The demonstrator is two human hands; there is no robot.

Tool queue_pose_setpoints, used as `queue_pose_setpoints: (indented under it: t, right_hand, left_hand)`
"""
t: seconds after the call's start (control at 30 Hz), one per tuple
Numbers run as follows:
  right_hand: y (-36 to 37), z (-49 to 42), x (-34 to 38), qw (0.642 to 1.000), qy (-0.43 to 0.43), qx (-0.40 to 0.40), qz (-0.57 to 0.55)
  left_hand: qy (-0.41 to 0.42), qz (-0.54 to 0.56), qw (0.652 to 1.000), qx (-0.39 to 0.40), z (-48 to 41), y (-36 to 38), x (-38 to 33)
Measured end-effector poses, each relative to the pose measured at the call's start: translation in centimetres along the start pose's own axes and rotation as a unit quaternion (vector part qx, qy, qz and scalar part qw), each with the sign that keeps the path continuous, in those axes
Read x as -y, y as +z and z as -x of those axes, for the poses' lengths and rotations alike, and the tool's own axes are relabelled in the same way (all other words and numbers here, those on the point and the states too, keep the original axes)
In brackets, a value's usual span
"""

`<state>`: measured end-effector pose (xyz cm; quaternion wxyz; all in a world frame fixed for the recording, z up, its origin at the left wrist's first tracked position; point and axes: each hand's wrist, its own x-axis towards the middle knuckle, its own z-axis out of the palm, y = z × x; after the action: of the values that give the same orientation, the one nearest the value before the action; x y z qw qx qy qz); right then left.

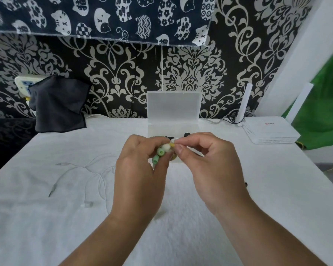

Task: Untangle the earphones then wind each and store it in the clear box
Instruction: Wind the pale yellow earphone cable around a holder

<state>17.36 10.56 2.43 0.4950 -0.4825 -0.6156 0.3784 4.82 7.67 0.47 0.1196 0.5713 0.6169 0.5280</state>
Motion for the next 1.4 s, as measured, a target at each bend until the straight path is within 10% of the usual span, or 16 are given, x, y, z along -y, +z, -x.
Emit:
queue_pose_setpoints:
  t: [0.37,0.7,1.03,1.4]
  right_hand:
    - [0.1,0.1,0.2,0.995,0.044,-0.020,-0.085]
    - [-0.7,-0.4,0.2,0.994,0.061,0.018,-0.093]
    - [-1.1,-1.1,-0.9,0.931,0.238,0.078,-0.266]
    - [0.5,-0.8,-2.1,0.932,0.296,0.094,-0.187]
  left_hand:
    - [0.035,0.094,0.995,0.014,0.1,0.1,0.0]
    - [-0.181,0.349,0.918,0.053,-1.1,-0.6,0.2]
    - [-0.176,0.253,0.944,0.120,-1.3,-0.9,0.5]
    - [-0.305,0.222,0.924,0.059,-0.6,0.5,1.6]
